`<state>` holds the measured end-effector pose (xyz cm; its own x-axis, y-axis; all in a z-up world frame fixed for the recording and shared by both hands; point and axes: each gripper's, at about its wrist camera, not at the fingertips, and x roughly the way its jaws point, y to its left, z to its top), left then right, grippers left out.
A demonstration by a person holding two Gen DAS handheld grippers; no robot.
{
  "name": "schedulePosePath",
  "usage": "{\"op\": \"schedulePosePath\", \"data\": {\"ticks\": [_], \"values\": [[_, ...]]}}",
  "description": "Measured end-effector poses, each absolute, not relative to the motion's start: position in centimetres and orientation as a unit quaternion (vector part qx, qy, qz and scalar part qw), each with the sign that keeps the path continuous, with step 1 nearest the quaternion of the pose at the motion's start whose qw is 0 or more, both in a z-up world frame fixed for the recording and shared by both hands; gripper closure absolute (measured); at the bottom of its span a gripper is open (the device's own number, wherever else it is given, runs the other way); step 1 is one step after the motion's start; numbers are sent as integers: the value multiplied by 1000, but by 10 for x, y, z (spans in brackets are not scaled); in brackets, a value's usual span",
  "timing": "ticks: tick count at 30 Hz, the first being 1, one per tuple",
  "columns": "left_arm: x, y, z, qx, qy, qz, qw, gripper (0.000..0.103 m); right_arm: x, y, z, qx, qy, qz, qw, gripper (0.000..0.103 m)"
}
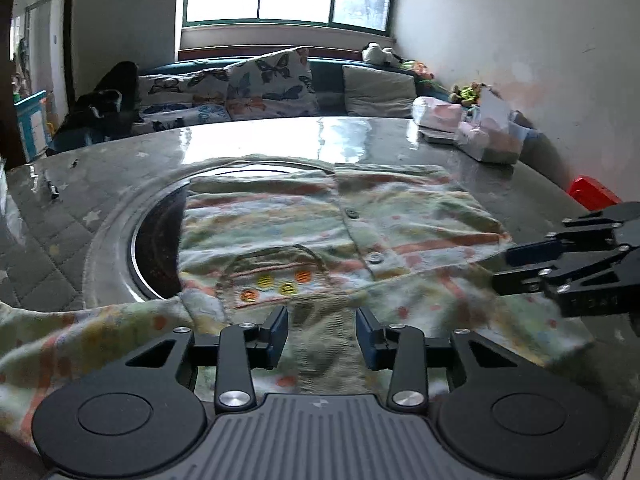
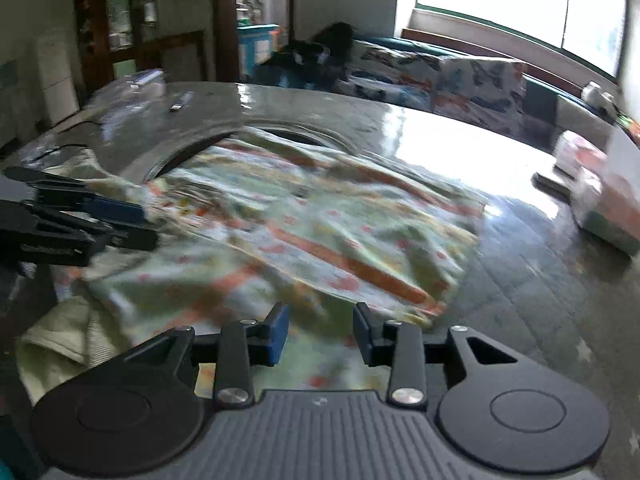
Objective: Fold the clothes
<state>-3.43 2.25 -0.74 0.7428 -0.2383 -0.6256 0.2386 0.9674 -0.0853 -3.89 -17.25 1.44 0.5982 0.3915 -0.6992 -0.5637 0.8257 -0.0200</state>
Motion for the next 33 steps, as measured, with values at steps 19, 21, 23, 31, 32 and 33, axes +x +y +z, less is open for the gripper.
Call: {"op": "schedulePosePath", "data": {"ticks": [19,21,23,31,32,33], "values": [[-58,81,3,-48,327,-31,943,36,-65,-98,18,-170,327,365,855,66],[-62,95,3,-59,324,-5,944,30,-68,-92,13,-175,331,375,848,66],[-65,109,2,-69,322,24,944,29,-72,-86,6,-192,335,377,842,65],[-73,170,-1,-108,313,144,933,28,-74,-88,16,-185,325,379,846,64],[-73,177,-2,-112,311,157,931,28,-74,-88,17,-185,325,378,847,64],[-73,184,-2,-116,309,171,928,28,-74,-88,17,-184,325,378,847,64]]}}
